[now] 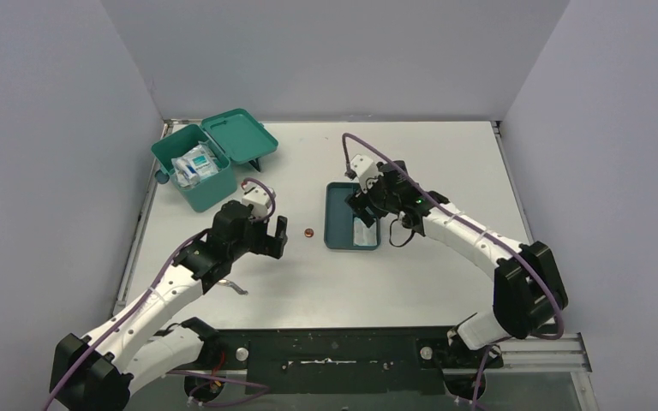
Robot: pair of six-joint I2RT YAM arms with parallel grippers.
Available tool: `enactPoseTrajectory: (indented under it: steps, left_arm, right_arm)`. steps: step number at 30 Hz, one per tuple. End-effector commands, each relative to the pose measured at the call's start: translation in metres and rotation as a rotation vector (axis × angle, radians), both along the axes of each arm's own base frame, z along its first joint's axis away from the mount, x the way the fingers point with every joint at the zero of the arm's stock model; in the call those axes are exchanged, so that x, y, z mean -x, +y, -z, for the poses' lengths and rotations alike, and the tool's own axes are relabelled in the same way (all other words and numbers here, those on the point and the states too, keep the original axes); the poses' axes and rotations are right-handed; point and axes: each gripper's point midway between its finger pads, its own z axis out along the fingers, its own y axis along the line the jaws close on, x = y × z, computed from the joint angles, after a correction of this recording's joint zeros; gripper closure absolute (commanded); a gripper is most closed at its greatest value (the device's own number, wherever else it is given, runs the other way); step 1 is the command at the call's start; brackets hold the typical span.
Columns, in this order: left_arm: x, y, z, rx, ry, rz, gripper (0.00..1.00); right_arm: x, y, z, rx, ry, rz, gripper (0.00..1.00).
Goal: Organize the medicine kit
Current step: Place the medical item at the medicine box compartment, then move the medical item to the center of the board.
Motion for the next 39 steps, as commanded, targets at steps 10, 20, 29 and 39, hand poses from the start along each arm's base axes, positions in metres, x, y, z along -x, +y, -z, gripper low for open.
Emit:
enactPoseTrajectory:
  steps: [10, 20, 29, 39]
  left_arm:
    - [-0.012, 0.036, 0.03, -0.012, 0.188, -0.339, 0.03]
    - [-0.024, 0.006, 0.042, 0.142, 0.3, -0.291, 0.23]
    - [-0.066, -0.034, 0.064, -0.043, 0.342, -0.183, 0.35]
    - [-0.082, -0.085, 0.085, -0.076, 0.334, -0.069, 0.53]
  right_arm:
    - [0.043, 0.02, -0.088, -0.47, -0.049, 0.159, 0.0]
    - [0.045, -0.006, -0.096, -0.528, -0.02, 0.365, 0.0]
    - [0.05, -0.006, -0.084, -0.534, 0.081, 0.424, 0.0]
    - [0.063, -0.013, -0.08, -0.58, 0.119, 0.482, 0.04]
